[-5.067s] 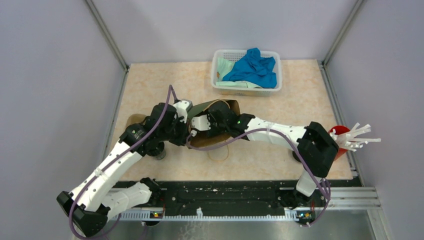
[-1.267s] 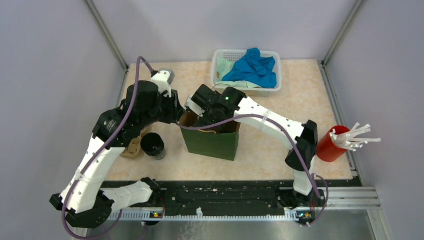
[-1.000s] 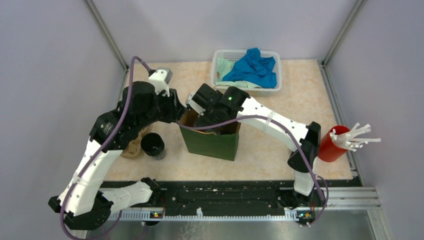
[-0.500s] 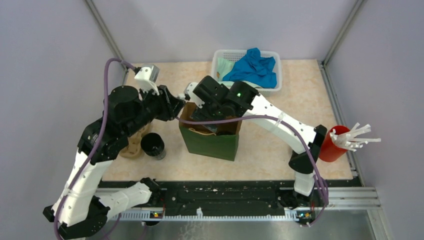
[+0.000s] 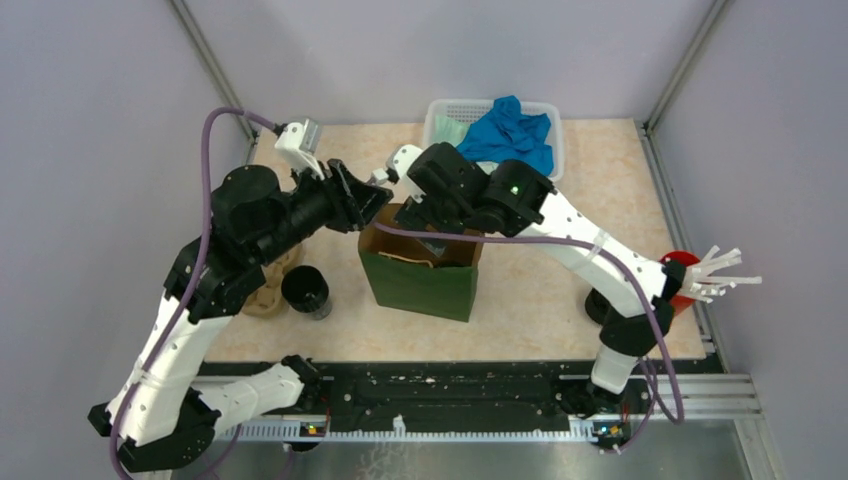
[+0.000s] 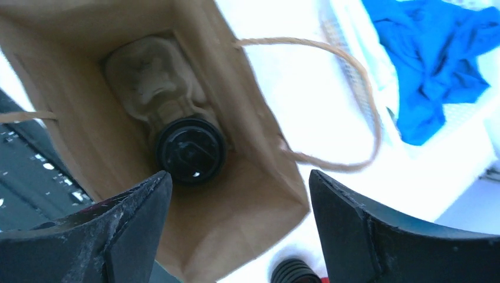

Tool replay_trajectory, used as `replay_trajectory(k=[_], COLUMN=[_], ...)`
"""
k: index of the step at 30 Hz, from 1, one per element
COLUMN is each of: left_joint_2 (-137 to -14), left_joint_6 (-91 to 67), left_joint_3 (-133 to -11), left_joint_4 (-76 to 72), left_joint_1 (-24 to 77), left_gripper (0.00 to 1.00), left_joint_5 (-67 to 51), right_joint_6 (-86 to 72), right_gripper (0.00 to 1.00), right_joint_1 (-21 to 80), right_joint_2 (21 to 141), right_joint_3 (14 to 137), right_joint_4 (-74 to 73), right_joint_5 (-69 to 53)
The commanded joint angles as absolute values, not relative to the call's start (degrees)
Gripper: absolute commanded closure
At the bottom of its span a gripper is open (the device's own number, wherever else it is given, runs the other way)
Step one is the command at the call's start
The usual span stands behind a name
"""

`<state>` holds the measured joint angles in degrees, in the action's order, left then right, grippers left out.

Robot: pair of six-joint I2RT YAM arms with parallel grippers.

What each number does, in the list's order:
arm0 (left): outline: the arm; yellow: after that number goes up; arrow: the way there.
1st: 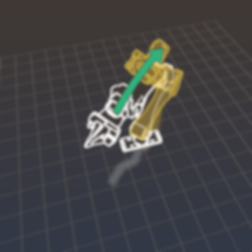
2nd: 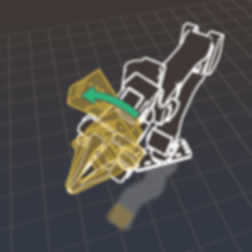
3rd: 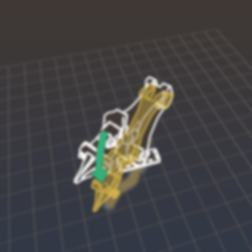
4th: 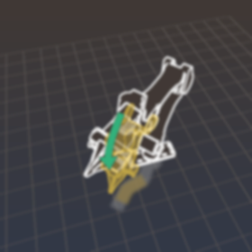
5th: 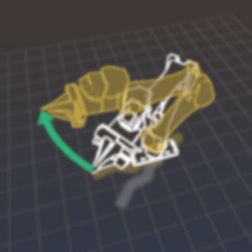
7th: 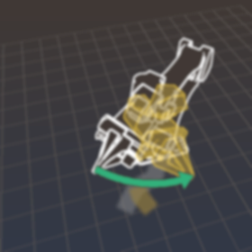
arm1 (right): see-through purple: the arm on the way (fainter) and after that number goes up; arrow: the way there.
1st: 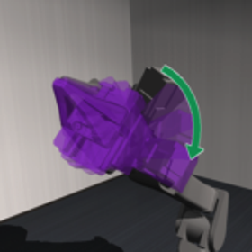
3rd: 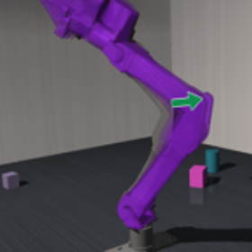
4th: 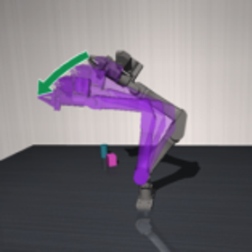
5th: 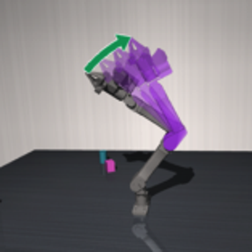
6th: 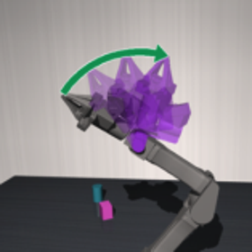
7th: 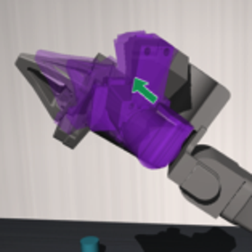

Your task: Pack the takeout coffee

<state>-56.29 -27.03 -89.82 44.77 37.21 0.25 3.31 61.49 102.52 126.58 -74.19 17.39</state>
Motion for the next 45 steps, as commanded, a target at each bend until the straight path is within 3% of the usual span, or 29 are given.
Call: replay_trajectory(k=[1,3,7,9,12,17,21,25,32,37,45], left_joint_2=[-56.7,-56.77,-57.21,-57.7,-58.8,-60.87,-64.07,-66.67,-69.24,-72.12,-76.17], left_joint_6=[-23.11,-23.16,-23.2,-23.0,-22.24,-21.0,-21.56,-22.63,-23.01,-21.65,-18.39], left_joint_3=[-87.51,-87.45,-87.83,-88.49,-90.12,-91.45,-92.78,-93.43,-91.64,-90.4,-88.69], left_joint_4=[56.3,56.08,56.2,56.52,57.05,58.04,61.41,64.89,65.48,64.57,58.83], left_joint_1=[35.9,35.86,35.9,35.86,35.86,35.92,35.92,35.77,34.14,28.82,26.72], left_gripper=[0.5,0.5,0.5,0.49,0.49,0.45,0.43,0.37,0.22,0.32,0.54], left_joint_5=[6.33,6.41,6.67,6.68,6.47,6.07,7.09,9.02,7.78,2.37,1.73], right_joint_6=[-0.61,-1.63,-5.47,-10.24,-18.85,-18.42,-20.31,-27.59,-41.73,-41.55,-37.28], right_gripper=[0.11,0.02,0.01,0.01,0.01,0.01,0.01,0.01,0.01,0.1,0.37], right_joint_1=[61.09,61.04,59.08,52.97,37.82,29.41,29.0,30.07,41.6,44.53,46.54], right_joint_2=[81.05,76.46,71.11,71.44,74.17,78.27,80.19,81.09,78.56,82.31,90.55], right_joint_3=[122.69,116.64,108.1,107.39,108.64,108.05,109.22,105.17,94.08,95.58,103.2], right_joint_4=[-55.55,-49.9,-45.14,-49.84,-61.71,-66.91,-66.75,-64.69,-54.54,-59.62,-65.41], right_joint_5=[30.31,39.29,59.08,60.6,52.02,40.58,22.96,-2.2,-5.85,1.42,9.22])
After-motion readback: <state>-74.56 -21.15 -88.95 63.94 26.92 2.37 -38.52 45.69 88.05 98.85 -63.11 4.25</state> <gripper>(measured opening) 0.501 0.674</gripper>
